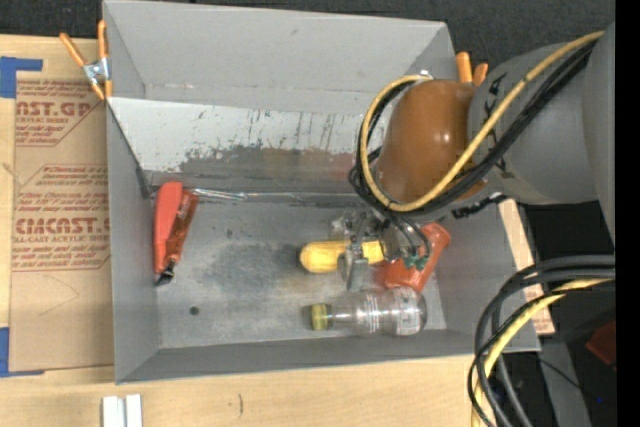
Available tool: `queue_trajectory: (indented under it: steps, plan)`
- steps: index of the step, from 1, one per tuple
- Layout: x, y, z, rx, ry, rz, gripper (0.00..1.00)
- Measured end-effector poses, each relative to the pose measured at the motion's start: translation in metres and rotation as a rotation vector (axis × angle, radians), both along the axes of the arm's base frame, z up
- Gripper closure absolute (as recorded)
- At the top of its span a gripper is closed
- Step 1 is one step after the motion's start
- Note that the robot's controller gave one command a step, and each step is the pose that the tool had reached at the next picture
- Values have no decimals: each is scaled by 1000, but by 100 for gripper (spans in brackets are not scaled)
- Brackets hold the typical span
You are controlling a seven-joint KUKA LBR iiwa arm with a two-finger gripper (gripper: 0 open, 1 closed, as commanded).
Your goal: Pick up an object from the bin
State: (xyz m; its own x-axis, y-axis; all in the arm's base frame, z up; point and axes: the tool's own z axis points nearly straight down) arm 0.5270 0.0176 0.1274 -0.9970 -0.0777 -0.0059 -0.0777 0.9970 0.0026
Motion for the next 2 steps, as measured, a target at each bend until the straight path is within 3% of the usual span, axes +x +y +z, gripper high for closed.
queue_trajectory:
  steps: [2]
  plan:
    - [0,0,14,0,0,0,100]
